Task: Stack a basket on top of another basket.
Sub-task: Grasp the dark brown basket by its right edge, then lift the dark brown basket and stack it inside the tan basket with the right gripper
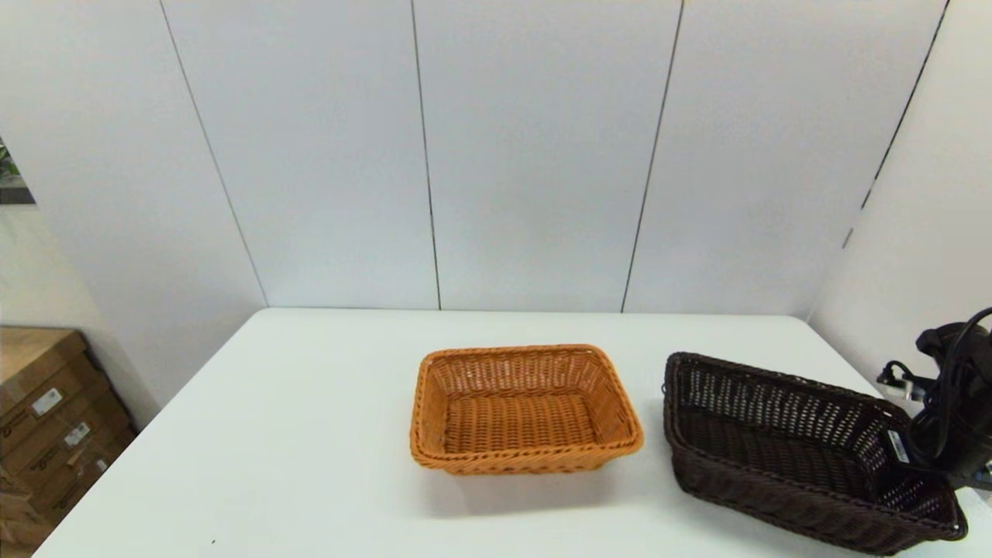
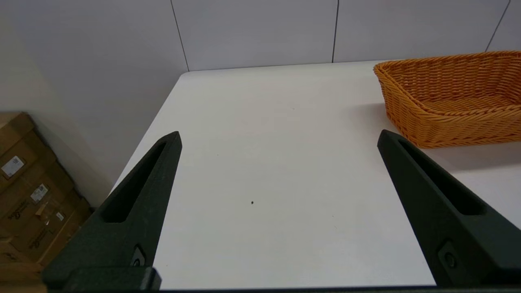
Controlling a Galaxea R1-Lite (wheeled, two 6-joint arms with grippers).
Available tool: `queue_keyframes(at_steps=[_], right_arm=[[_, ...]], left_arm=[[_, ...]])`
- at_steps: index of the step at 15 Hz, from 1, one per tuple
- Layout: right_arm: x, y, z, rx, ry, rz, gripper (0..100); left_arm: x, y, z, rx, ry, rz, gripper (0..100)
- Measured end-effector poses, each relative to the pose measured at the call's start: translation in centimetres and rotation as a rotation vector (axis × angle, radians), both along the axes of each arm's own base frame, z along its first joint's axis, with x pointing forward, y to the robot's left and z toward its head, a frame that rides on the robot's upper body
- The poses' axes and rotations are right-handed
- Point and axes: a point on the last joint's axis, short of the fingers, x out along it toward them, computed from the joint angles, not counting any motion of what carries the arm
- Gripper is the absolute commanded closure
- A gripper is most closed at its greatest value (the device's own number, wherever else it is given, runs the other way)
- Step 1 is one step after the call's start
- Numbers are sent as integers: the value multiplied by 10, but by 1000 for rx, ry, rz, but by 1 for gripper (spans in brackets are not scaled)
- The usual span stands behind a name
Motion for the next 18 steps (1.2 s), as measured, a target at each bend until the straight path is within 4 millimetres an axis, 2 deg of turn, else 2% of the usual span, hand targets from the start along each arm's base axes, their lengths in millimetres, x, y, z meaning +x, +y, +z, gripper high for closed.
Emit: queue_keyframes(at_steps=[7, 13, 18], right_arm=[[-3, -2, 21, -33, -56, -9, 100], [-15, -4, 53, -68, -142, -34, 100], [-26, -3, 70, -46, -157, -43, 100]], left_arm=[[0, 0, 0, 0, 0, 0, 0], [0, 0, 0, 0, 0, -1, 0], [0, 0, 0, 0, 0, 0, 0]])
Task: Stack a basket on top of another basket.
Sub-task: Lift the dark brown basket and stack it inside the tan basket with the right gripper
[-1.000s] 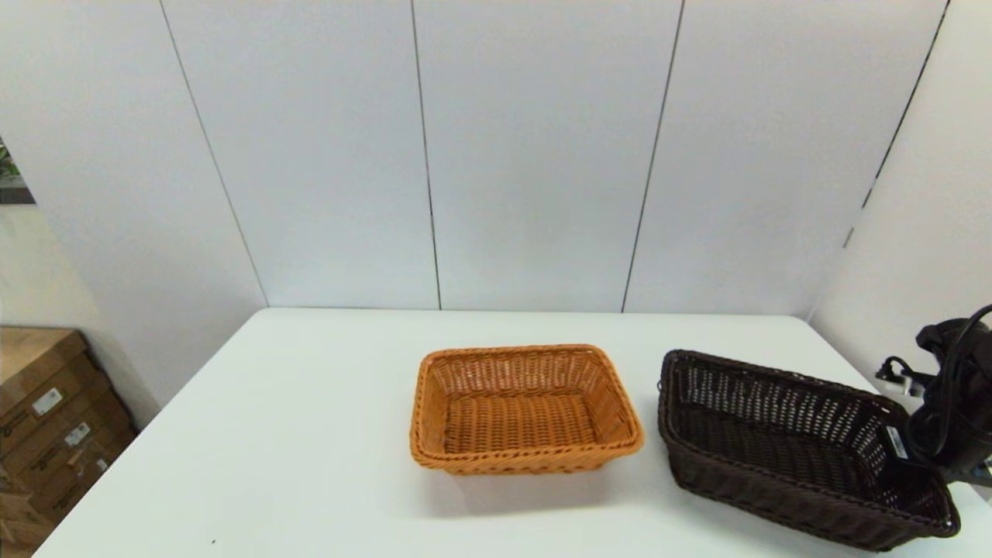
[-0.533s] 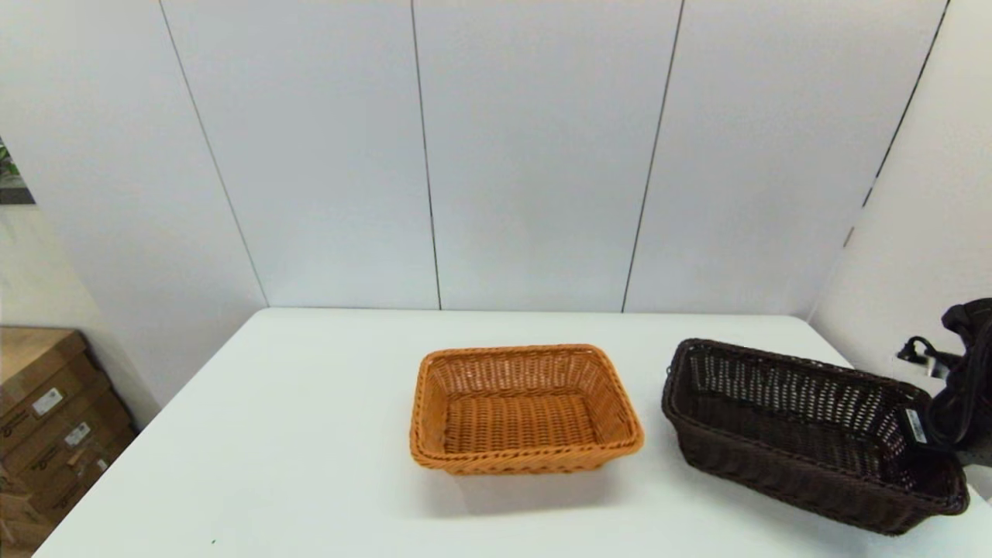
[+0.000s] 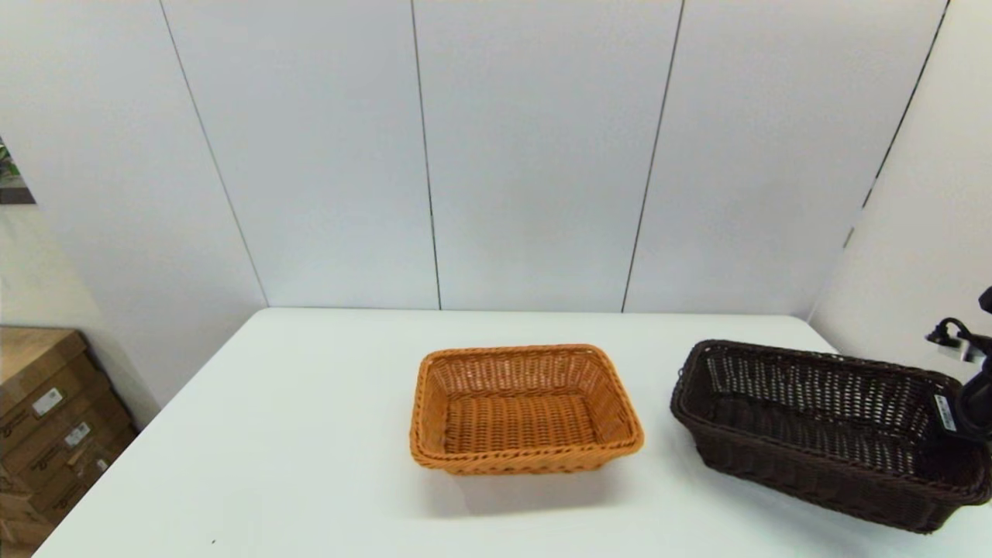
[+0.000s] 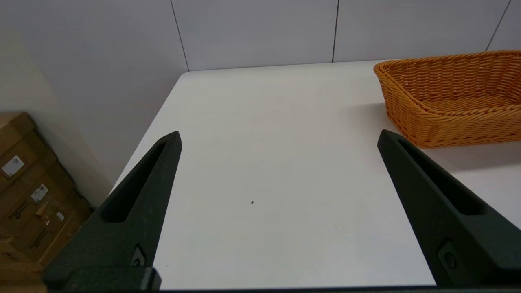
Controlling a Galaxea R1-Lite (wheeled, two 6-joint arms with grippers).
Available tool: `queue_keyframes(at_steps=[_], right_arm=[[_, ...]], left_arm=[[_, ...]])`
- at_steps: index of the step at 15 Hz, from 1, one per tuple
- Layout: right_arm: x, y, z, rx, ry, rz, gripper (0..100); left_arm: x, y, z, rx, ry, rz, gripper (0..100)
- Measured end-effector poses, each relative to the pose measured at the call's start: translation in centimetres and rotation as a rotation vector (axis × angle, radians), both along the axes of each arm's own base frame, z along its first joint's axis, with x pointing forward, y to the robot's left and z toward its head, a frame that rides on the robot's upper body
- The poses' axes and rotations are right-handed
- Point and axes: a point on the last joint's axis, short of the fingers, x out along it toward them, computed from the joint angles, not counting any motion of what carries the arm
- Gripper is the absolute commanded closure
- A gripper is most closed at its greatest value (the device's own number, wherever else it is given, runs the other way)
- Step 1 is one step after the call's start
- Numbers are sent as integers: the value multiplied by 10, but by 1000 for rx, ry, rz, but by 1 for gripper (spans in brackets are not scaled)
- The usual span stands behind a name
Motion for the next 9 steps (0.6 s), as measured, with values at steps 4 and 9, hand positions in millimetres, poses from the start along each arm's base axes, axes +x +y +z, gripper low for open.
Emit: queue_keyframes(at_steps=[4, 9], right_arm=[[-9, 0, 19, 117, -23, 6, 100], [-19, 3, 38, 269, -51, 17, 100]], left_arm=[[0, 0, 0, 0, 0, 0, 0], [0, 0, 0, 0, 0, 0, 0]])
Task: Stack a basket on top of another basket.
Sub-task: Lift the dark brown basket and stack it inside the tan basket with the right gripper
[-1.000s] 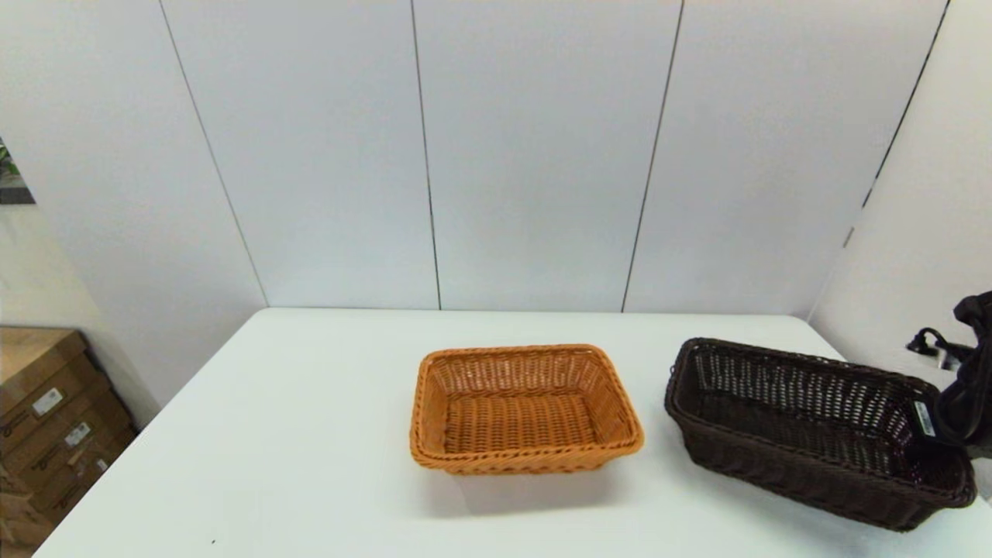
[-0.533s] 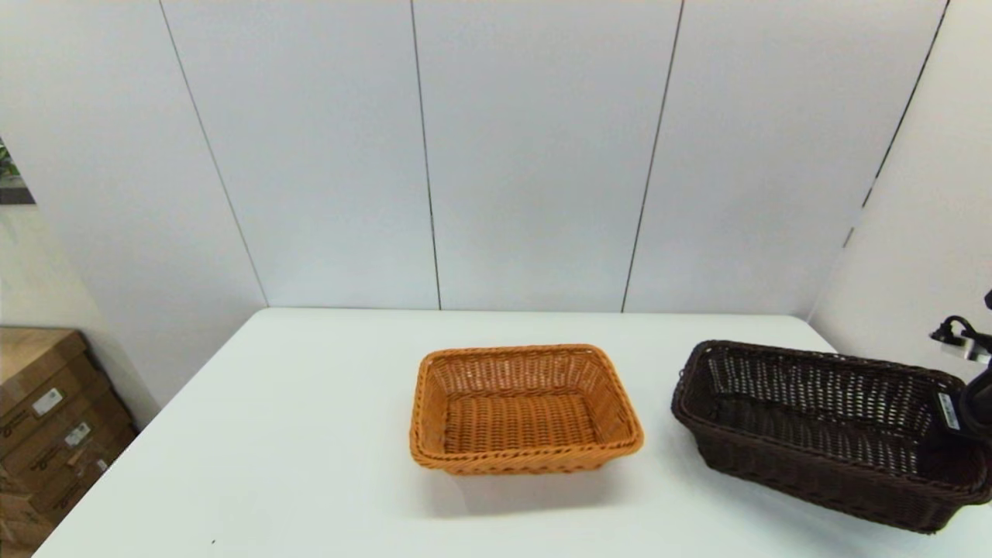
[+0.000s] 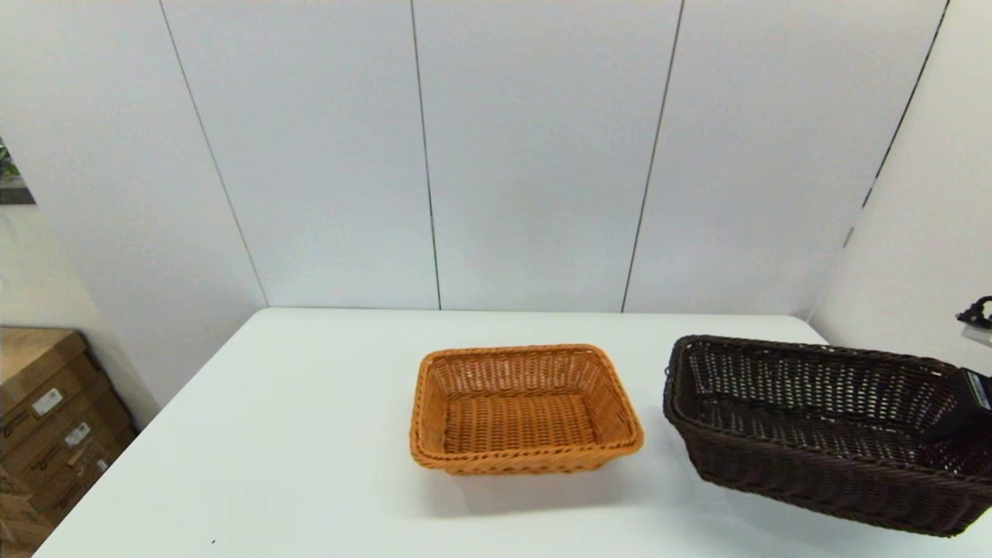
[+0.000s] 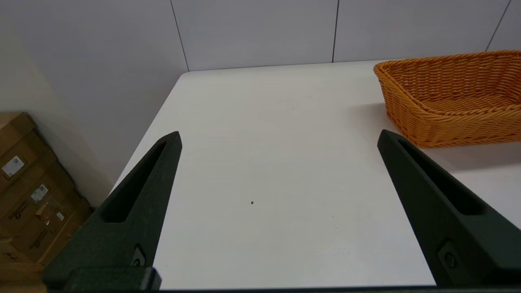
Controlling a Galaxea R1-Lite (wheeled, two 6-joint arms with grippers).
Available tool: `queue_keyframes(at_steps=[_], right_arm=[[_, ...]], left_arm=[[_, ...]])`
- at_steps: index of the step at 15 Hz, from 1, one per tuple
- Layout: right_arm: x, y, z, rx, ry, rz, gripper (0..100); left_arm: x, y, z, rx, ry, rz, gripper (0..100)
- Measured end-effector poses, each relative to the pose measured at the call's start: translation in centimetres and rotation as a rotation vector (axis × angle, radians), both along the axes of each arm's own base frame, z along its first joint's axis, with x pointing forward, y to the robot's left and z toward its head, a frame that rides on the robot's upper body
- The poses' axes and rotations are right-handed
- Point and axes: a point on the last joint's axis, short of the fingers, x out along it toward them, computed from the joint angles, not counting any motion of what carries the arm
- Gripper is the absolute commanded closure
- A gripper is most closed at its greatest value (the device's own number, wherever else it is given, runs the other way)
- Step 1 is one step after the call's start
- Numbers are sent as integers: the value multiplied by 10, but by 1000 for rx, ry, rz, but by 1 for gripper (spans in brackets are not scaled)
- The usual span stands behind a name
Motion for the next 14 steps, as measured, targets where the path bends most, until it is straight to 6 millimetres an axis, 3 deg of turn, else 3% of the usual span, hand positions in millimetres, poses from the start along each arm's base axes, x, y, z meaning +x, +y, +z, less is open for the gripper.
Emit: queue_keyframes(at_steps=[8, 14], right_arm=[[-13, 15, 27, 308, -87, 42, 100], [-8, 50, 39, 372, -82, 170, 100]], left_arm=[[0, 0, 0, 0, 0, 0, 0], [0, 0, 0, 0, 0, 0, 0]])
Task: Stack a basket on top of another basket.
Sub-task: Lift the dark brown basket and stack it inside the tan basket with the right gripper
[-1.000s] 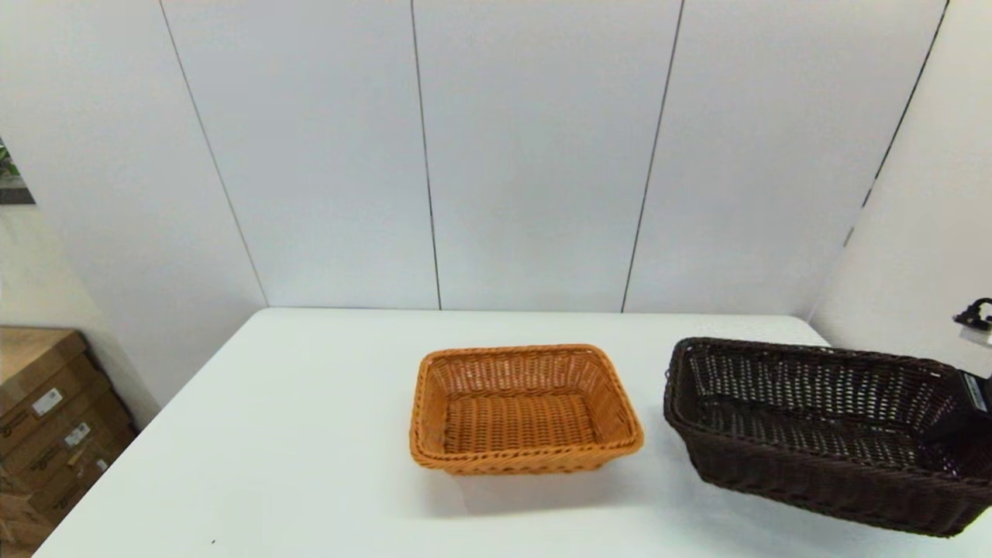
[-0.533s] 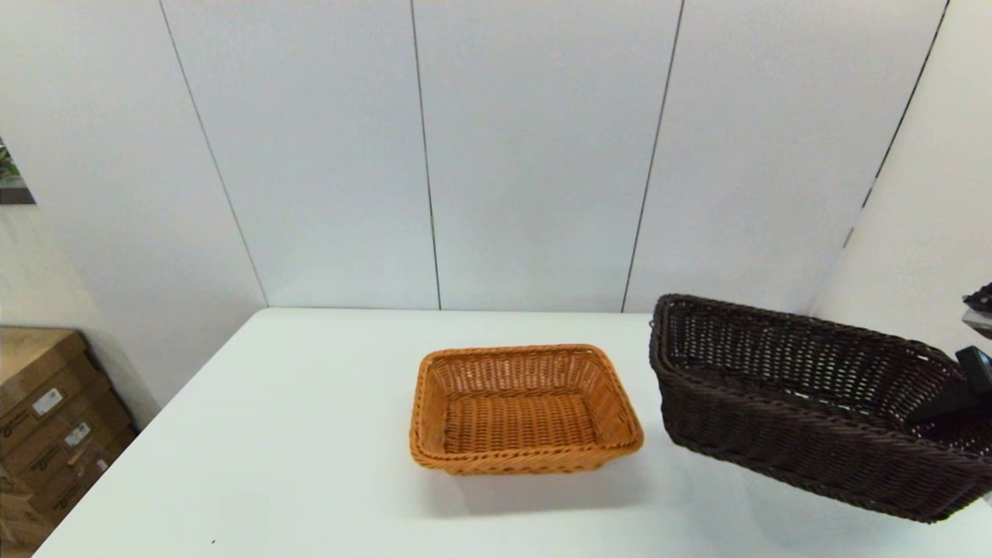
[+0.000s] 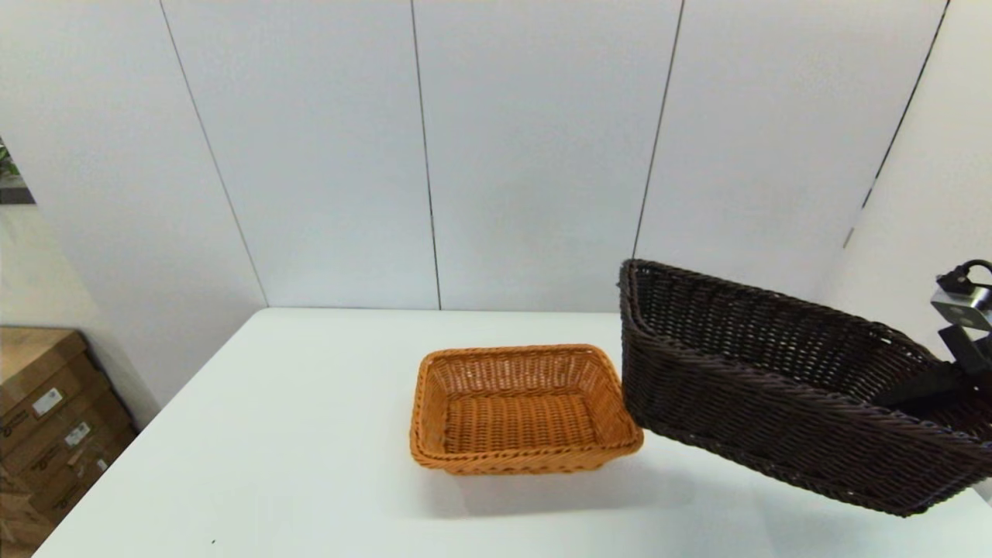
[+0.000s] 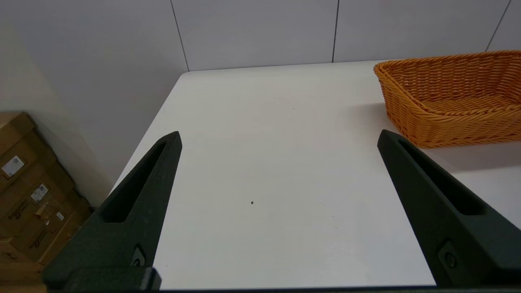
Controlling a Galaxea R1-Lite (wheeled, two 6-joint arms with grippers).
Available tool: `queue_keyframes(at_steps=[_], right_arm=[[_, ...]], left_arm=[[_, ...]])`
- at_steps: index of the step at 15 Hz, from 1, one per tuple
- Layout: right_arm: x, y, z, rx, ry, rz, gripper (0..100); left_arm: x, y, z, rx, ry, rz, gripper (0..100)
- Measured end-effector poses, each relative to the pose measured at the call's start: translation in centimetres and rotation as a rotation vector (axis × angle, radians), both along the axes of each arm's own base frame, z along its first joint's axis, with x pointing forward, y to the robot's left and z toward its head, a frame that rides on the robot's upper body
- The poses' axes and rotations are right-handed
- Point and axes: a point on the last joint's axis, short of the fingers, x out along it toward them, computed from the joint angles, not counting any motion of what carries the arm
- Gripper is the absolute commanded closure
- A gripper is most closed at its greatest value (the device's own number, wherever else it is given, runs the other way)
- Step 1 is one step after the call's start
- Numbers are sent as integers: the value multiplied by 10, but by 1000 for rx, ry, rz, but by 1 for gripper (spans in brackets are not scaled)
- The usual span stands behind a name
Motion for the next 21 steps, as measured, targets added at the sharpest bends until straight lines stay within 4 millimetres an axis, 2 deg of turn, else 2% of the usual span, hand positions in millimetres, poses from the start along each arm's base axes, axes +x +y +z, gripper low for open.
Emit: queue_keyframes(at_steps=[9, 12, 16, 21], right_arm=[[14, 83, 12, 85, -76, 339, 100], [19, 105, 15, 97, -102, 419, 100], [37, 118, 15, 79, -190, 454, 100], [66, 124, 11, 52, -267, 472, 100]], left_arm=[[0, 0, 0, 0, 0, 0, 0], [0, 0, 0, 0, 0, 0, 0], [0, 0, 0, 0, 0, 0, 0], [0, 0, 0, 0, 0, 0, 0]])
